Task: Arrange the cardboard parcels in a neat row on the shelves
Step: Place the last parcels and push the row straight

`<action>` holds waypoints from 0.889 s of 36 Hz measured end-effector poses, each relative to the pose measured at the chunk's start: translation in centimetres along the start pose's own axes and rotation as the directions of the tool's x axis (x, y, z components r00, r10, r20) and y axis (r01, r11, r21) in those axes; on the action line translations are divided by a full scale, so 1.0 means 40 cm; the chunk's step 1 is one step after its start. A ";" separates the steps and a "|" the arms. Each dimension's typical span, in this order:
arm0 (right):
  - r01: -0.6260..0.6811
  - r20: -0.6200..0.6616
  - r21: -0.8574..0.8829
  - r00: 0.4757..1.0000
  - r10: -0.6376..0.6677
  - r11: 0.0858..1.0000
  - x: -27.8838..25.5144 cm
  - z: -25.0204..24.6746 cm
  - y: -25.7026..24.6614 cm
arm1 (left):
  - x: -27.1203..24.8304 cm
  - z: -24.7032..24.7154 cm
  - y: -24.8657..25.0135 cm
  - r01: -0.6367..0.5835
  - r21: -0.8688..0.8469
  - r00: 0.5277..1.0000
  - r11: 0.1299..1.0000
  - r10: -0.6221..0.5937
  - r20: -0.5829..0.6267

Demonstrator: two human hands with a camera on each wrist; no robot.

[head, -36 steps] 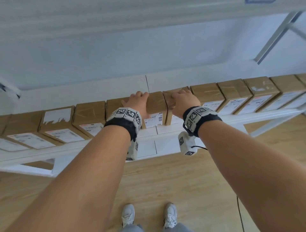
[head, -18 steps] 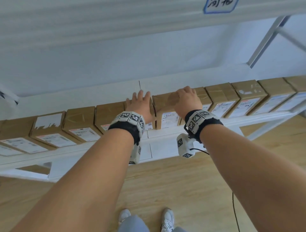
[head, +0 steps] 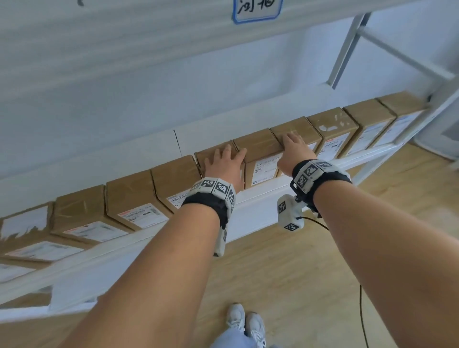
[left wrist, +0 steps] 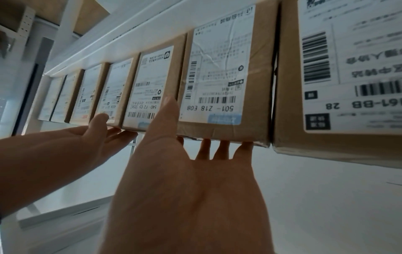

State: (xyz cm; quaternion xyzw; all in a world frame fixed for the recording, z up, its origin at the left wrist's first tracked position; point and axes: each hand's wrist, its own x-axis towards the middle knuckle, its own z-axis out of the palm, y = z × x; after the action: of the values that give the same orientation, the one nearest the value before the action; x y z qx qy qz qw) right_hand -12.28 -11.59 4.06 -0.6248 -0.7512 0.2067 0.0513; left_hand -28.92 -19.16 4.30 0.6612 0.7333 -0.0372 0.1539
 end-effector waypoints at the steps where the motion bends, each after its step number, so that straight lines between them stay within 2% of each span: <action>1: 0.001 0.000 -0.007 1.000 -0.001 1.000 0.002 -0.003 -0.002 | 0.002 -0.003 0.000 -0.006 -0.005 1.000 1.000 0.006 -0.012; 7: 0.013 0.018 -0.020 1.000 -0.013 1.000 0.009 -0.015 0.001 | 0.011 -0.017 0.007 -0.009 0.000 1.000 1.000 0.009 -0.010; 12: -0.029 -0.015 0.049 0.999 0.030 0.998 0.008 -0.034 0.017 | 0.030 -0.024 0.029 -0.046 0.097 0.986 0.994 0.060 -0.153; 15: -0.048 -0.066 0.049 0.997 0.051 0.998 -0.004 -0.056 0.045 | 0.051 -0.023 0.060 -0.081 0.125 0.983 0.989 0.100 -0.155; 19: -0.061 -0.090 0.043 0.994 0.064 0.997 -0.011 -0.098 0.106 | 0.084 -0.027 0.124 -0.116 0.138 0.983 0.984 0.134 -0.124; 24: -0.096 -0.145 0.023 0.985 0.098 0.995 0.031 -0.154 0.204 | 0.119 -0.040 0.226 -0.137 0.125 0.974 0.983 0.157 -0.162; 27: -0.118 -0.154 0.004 0.981 0.117 0.993 0.072 -0.184 0.263 | 0.156 -0.037 0.292 -0.123 0.109 0.979 0.986 0.139 -0.150; 32: -0.078 -0.131 -0.048 0.989 0.071 0.996 0.150 -0.215 0.366 | 0.229 -0.013 0.413 -0.076 0.059 0.987 0.995 0.083 -0.135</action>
State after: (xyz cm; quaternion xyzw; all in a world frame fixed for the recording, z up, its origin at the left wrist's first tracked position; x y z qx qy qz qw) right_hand 2.76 -1.76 5.30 -0.6655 -0.7278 0.1476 0.0754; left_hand -13.51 -8.20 4.73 0.6949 0.7139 -0.0051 0.0867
